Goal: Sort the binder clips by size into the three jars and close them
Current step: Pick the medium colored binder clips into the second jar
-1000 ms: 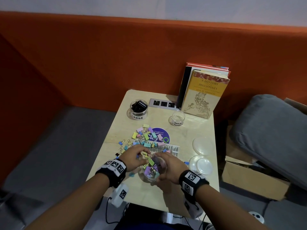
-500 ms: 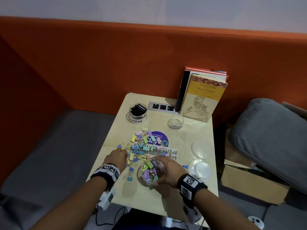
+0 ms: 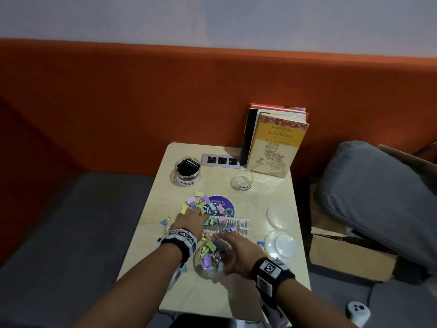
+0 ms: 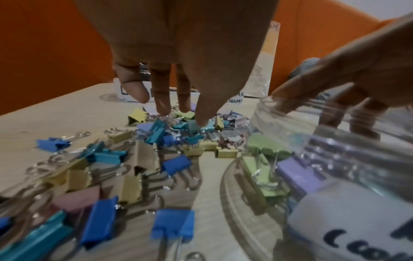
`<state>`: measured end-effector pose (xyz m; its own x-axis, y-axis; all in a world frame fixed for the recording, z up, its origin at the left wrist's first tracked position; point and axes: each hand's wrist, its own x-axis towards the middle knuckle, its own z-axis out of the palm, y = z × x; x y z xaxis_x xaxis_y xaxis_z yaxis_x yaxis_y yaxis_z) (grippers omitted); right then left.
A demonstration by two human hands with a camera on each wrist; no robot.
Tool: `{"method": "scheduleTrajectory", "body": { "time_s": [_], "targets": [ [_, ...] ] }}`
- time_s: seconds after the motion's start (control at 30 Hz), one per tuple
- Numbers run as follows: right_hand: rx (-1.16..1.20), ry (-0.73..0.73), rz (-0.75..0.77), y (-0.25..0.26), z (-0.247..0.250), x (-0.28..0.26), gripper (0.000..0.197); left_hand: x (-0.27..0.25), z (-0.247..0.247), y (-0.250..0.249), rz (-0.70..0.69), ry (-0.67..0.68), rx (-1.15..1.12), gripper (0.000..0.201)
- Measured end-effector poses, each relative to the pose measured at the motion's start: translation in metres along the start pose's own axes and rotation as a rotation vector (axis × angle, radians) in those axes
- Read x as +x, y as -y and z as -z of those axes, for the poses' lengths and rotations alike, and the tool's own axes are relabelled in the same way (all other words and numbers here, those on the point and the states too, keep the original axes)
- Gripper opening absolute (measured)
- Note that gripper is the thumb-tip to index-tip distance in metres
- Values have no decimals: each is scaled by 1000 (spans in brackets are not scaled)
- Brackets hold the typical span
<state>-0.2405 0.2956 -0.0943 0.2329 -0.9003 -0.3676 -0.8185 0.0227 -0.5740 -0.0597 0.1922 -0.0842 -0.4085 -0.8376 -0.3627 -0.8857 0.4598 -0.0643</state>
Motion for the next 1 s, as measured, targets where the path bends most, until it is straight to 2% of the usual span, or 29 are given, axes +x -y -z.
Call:
{"method": "scheduleTrajectory", "body": {
  "time_s": [0.1,0.3,0.53,0.87,1.0],
  "targets": [
    [16,-8,-3,-4,-4,1,111,3,-6,-5,-9,33,34,47],
    [42,-14,-6,-8,-10,3,112,3,-5,-11,-11,-12,-21,50],
    [41,-15,2,-8,-9,3,113,5,6,2,16,-30,-129,33],
    [39,-13,4,-5,-5,-1,110,2,-9,8,-27,16,-11,46],
    [36,-19,-3,-4,-5,-3,109,2,-7,2,-5,25,22,38]
  ]
}}
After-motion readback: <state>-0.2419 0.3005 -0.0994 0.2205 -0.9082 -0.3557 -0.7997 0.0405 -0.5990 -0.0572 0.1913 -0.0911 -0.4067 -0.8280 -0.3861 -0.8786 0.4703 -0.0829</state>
